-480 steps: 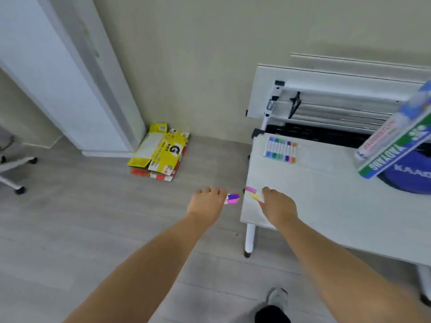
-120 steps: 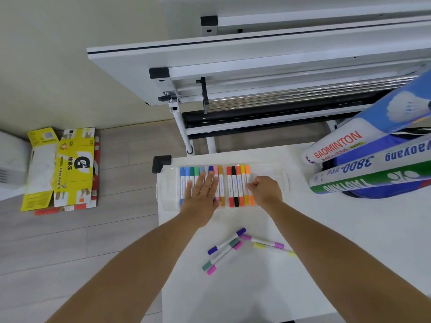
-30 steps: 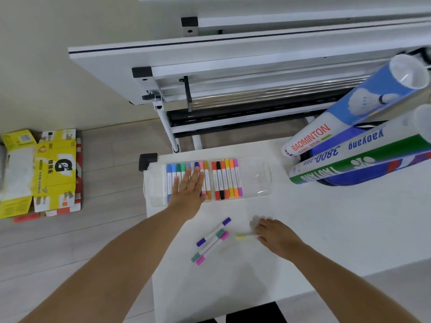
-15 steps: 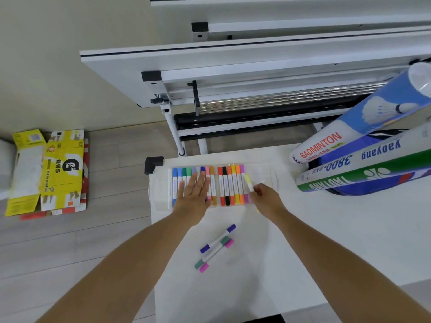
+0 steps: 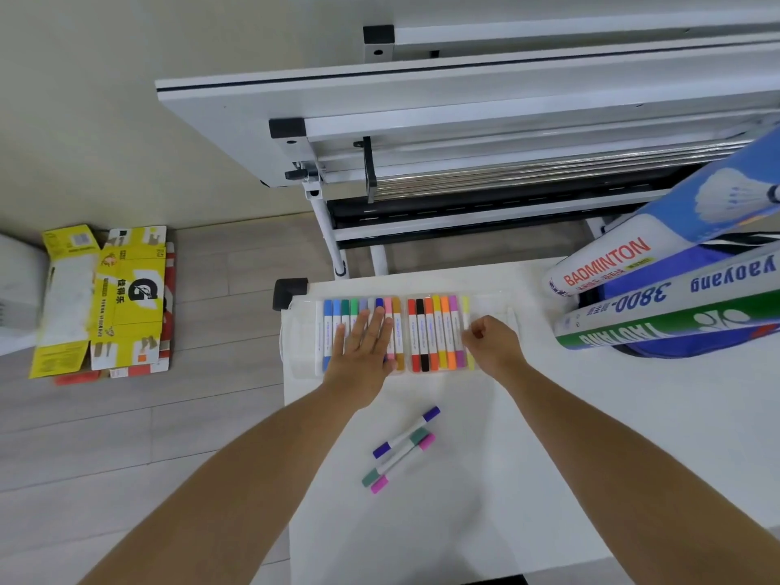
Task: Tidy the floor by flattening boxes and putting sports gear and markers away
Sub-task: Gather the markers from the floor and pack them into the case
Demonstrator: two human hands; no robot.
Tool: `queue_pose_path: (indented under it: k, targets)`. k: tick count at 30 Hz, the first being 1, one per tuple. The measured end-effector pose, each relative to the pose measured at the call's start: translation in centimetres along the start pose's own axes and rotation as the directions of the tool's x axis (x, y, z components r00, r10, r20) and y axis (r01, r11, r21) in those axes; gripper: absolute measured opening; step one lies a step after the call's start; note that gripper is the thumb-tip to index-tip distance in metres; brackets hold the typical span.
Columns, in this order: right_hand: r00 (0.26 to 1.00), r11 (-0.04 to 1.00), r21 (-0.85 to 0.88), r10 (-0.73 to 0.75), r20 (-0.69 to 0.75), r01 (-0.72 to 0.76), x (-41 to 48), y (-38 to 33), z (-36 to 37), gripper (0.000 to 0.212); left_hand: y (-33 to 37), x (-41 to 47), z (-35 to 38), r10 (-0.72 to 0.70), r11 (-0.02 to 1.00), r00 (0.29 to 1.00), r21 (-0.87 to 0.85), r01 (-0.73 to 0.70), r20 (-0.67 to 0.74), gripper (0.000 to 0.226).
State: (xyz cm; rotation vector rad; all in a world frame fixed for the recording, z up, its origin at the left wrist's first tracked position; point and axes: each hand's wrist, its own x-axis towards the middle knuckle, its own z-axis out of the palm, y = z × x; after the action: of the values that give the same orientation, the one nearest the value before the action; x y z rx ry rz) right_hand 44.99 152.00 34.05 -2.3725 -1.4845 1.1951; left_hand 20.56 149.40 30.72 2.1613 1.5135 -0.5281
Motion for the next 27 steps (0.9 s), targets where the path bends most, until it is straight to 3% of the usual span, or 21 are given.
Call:
queue_pose_path:
  k: [8,18,27]
  targets:
    - [0.999,1.000,-0.003,0.011,-0.044,-0.011,0.1,-0.1,0.2,0.016,0.0,0.0,0.0,0.002,1.000,1.000,-0.009,-0.002,-0.005,0.077]
    - [0.997,0.997,-0.034,0.064,-0.039,-0.065,1.2,-0.5,0.6,0.023,0.0,0.0,-0.1,0.003,1.000,1.000,-0.002,-0.003,-0.009,0.076]
    - [0.987,0.962,-0.222,0.149,-0.059,-0.158,2.4,-1.2,0.3,0.027,-0.2,0.2,0.4,0.007,1.000,1.000,-0.016,-0.008,-0.016,0.077]
